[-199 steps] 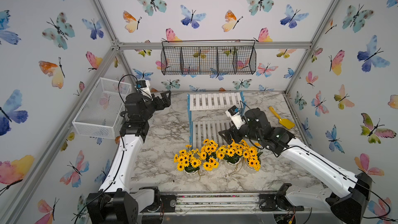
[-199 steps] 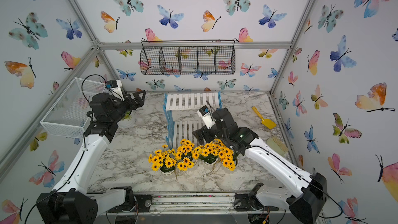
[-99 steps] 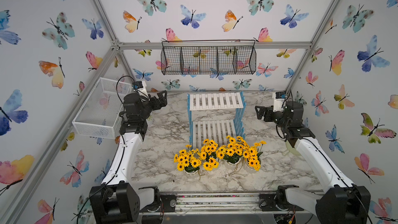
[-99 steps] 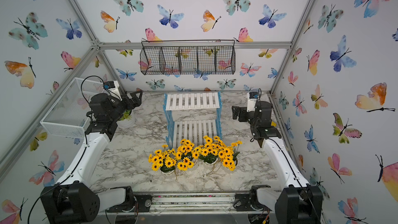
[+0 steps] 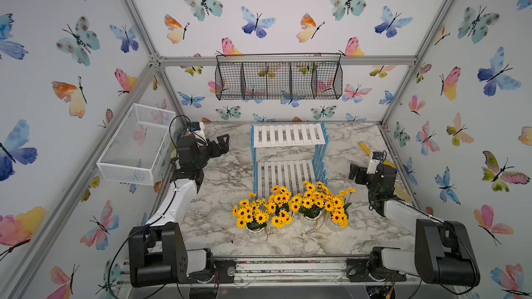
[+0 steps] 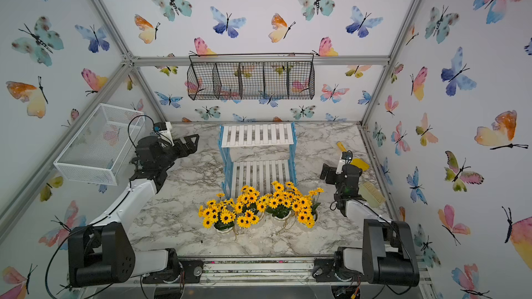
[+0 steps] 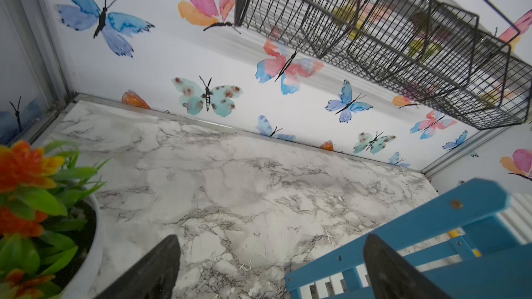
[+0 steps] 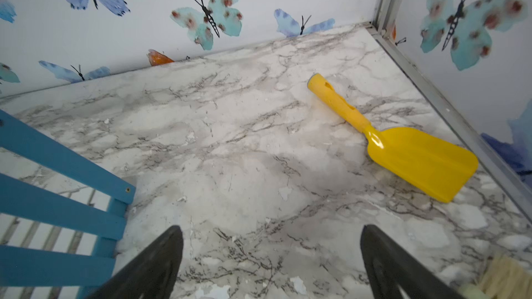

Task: Take the sunflower pots off the shelves
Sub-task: Reset both arms

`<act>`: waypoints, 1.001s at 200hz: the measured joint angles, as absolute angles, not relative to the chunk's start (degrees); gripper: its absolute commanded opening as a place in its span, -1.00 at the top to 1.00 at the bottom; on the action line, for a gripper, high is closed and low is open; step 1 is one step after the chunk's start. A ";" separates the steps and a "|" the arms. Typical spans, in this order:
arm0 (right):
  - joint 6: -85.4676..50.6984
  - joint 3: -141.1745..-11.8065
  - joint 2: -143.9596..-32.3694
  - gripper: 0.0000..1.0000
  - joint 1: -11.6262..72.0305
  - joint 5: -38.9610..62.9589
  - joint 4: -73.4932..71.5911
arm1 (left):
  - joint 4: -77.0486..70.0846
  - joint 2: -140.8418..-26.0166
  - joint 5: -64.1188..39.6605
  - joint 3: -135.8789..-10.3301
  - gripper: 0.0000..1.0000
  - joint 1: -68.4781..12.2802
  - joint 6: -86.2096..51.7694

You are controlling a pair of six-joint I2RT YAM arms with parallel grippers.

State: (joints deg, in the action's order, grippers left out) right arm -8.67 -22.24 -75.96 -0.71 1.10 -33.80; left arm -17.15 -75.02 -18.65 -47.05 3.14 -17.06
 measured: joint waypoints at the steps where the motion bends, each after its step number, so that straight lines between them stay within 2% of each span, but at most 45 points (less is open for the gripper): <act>1: -8.62 -22.06 -76.03 -0.98 -0.71 1.06 -34.09 | -17.37 -75.00 -18.50 -46.72 -0.97 3.07 -17.02; 28: -6.28 -16.51 -79.13 -0.98 -0.71 0.19 -45.39 | -21.43 -72.95 -12.78 -39.77 -0.97 1.30 -13.93; 80: -4.21 -15.49 -88.71 -0.98 -0.16 0.10 -61.45 | -31.14 -65.43 -0.45 -26.68 -0.97 -0.54 -8.08; 116: -2.42 -15.00 -90.15 -0.98 2.50 -1.23 -64.88 | -37.98 -65.30 7.11 -18.24 -0.97 -3.38 -5.06; 159: -1.80 -15.00 -90.15 -0.98 2.85 -1.85 -66.54 | -49.80 -72.10 12.84 -11.53 -0.97 -8.01 -0.08; 200: -0.25 -15.00 -90.15 -0.98 2.85 0.32 -66.94 | -63.96 -80.14 15.40 -7.77 -0.97 -8.73 2.11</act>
